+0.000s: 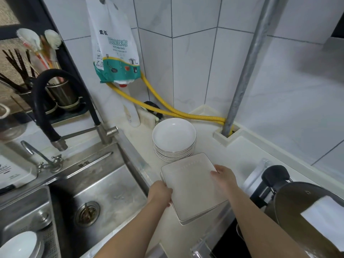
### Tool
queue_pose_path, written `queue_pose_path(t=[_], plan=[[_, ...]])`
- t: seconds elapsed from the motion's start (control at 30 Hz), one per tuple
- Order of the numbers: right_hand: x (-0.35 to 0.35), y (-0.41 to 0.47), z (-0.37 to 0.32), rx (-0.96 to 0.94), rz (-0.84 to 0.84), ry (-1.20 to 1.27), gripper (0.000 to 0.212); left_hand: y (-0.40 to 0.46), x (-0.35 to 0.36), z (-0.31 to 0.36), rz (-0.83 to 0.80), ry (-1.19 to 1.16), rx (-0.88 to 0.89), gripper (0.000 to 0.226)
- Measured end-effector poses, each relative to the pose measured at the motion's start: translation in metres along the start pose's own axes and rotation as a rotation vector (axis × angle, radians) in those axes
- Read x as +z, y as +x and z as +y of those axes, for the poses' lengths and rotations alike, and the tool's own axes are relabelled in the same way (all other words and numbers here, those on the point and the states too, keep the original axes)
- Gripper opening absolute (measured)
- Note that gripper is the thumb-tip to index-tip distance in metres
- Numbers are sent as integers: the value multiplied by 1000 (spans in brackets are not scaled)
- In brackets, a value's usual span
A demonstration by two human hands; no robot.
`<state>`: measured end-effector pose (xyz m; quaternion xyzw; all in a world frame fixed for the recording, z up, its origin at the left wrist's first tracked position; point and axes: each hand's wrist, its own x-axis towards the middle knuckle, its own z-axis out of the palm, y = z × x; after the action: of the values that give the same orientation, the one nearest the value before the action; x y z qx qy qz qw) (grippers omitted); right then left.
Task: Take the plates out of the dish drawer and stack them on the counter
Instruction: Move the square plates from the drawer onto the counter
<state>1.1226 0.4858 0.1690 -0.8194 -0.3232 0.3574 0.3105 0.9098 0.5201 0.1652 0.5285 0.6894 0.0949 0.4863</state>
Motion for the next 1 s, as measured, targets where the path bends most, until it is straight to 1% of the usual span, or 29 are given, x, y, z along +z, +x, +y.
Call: queue_pose_path(t=[0.17,0.23,0.3,0.4,0.47,0.57,0.67,0.77,0.83,0.87,0.93,1.0], plan=[[0,2,1,-11,-7,-29,18,-6,1,3,-7,6,-42,24],[-1,4,1,-19,-16,-41,18,-8,3,4,0,30,-45,22],[0,6,2,-10,-22,-65,21,-9,5,4,5,79,-41,22],[3,6,2,8,-17,-102,23,-10,7,4,14,159,-41,30],[4,6,3,14,-10,-120,25,-9,7,4,17,202,-42,29],[5,7,3,17,-17,-133,34,-5,7,2,32,273,-43,23],[8,9,3,-28,-32,-158,42,-3,8,0,55,311,-43,31],[11,10,6,-37,-19,-197,48,-2,8,-1,61,353,-39,32],[15,8,7,-26,5,-262,50,-2,6,0,48,386,-24,33],[19,6,5,-37,12,-334,49,-2,4,0,30,416,-5,34],[26,-2,5,-78,29,-510,50,-2,0,-2,-3,506,64,32],[28,-9,1,-82,42,-604,51,-2,-7,-6,-35,604,138,32]])
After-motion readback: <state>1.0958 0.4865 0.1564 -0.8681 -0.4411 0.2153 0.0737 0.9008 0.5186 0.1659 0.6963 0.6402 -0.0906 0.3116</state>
